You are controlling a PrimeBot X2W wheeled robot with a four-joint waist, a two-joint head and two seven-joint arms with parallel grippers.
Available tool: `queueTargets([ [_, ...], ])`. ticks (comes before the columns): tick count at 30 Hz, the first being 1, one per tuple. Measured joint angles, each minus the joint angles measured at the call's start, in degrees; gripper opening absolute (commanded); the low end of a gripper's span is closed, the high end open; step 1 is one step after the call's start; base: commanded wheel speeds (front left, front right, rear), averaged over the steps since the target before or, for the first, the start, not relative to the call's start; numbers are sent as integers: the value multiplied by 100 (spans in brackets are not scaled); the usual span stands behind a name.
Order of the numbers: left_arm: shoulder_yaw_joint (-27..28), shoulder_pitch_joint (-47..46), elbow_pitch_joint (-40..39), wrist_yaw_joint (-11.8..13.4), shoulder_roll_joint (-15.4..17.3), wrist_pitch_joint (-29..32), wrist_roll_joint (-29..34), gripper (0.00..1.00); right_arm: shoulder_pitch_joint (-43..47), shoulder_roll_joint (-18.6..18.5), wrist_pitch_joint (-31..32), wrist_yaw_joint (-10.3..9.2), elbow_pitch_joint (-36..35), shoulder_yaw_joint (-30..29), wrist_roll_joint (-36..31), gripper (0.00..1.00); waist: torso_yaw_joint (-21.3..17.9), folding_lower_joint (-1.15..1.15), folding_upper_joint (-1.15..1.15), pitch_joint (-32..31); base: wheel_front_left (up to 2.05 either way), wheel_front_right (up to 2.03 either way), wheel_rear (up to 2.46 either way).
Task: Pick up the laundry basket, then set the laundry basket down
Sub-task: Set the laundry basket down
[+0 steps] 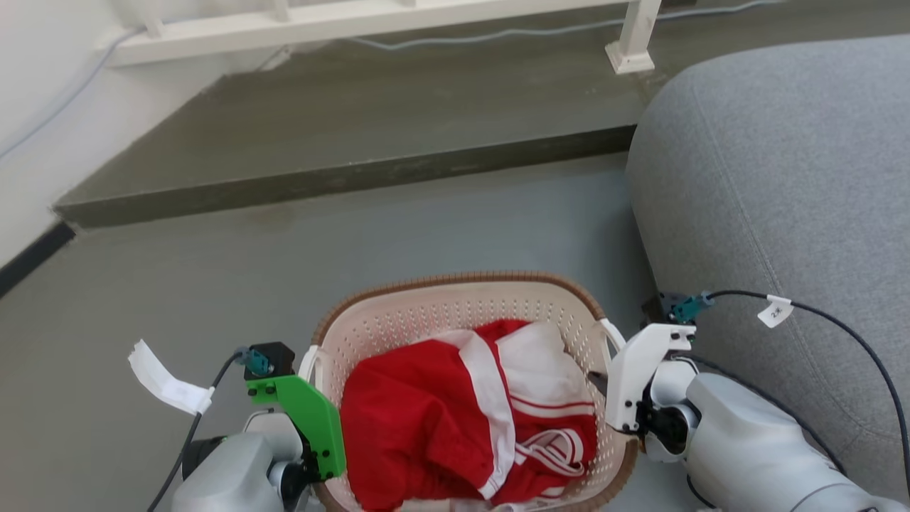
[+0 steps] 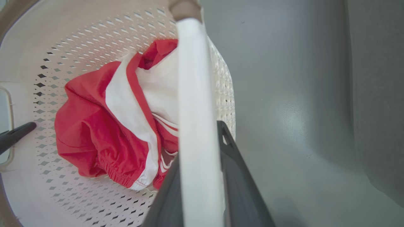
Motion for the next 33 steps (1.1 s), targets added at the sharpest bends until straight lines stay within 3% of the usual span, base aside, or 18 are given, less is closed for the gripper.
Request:
queueTargets([
  [33,220,-1299,-7,4,101,-1087,94,0,-1245,2,-1274,-55,-2,-138,-149,0,-128,1,0,2061,0,0,0],
])
